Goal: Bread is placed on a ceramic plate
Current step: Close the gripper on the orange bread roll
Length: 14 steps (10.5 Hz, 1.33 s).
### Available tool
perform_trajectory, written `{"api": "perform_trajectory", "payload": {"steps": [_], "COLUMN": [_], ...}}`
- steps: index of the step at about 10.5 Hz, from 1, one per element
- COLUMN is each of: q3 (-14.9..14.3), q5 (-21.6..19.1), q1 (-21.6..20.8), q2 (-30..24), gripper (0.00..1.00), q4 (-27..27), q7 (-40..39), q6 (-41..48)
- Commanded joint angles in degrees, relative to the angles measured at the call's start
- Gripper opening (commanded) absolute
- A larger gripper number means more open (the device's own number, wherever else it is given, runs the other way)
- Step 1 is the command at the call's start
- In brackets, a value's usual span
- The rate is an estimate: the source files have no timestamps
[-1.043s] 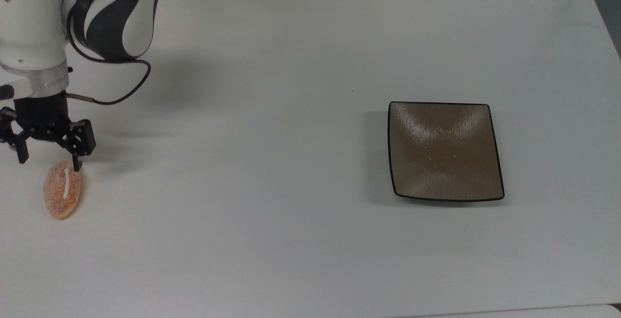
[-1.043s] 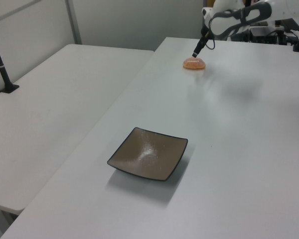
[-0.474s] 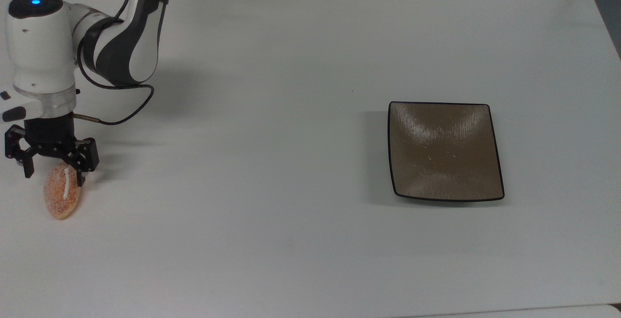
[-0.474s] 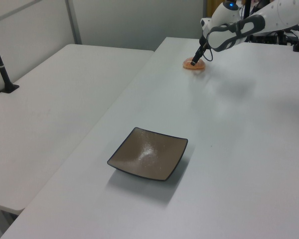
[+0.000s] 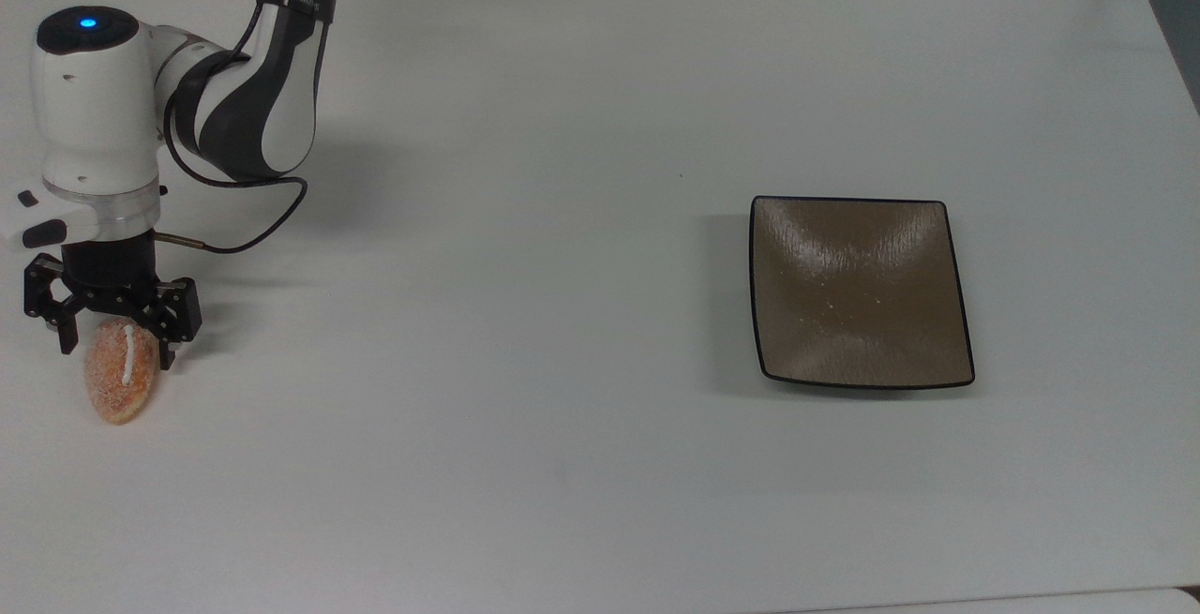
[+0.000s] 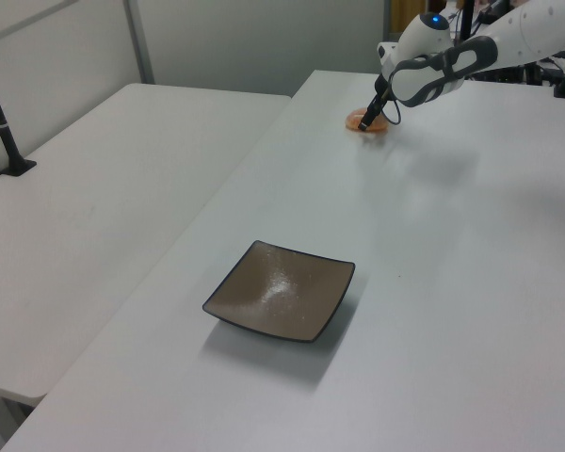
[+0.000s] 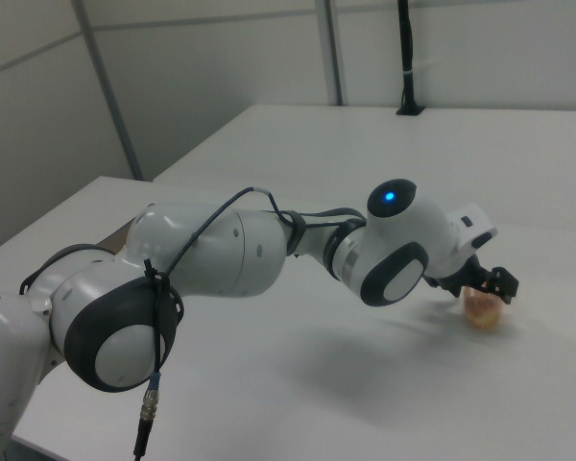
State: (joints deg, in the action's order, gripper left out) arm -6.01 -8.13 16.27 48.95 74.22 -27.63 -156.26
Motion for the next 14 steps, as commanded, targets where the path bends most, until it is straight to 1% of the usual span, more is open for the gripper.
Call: {"api": "perform_trajectory", "payload": {"steps": [1, 2, 4, 6, 7, 9, 10, 13, 14], "q3": [0.5, 0.5, 0.5, 0.5, 0.5, 0.5, 0.5, 0.5, 0.5], "q5": [-0.9, -0.9, -0.9, -0.8, -1.0, -1.3, -1.3, -1.6, -1.7], "q1": [0.3, 0.3, 0.3, 0.2, 0.1, -0.3, -0.5, -2.6, -3.5], "q2": [0.6, 0.5, 0.5, 0.3, -0.3, -3.8, -5.8, -12.8, -15.4], "gripper": [0.71, 0.52, 0.26, 0.17, 0.16, 0.15, 0.15, 0.15, 0.15], "q4": [-0.5, -0.4, -0.4, -0.3, 0.0, 2.2, 3.3, 3.8, 5.0], "q7": [0.0, -0.1, 0.0, -0.1, 0.0, 0.0, 0.3, 1.8, 3.1], "q6": [-1.2, -1.2, -1.2, -1.1, -0.8, 0.0, 2.2, 14.9, 17.3]}}
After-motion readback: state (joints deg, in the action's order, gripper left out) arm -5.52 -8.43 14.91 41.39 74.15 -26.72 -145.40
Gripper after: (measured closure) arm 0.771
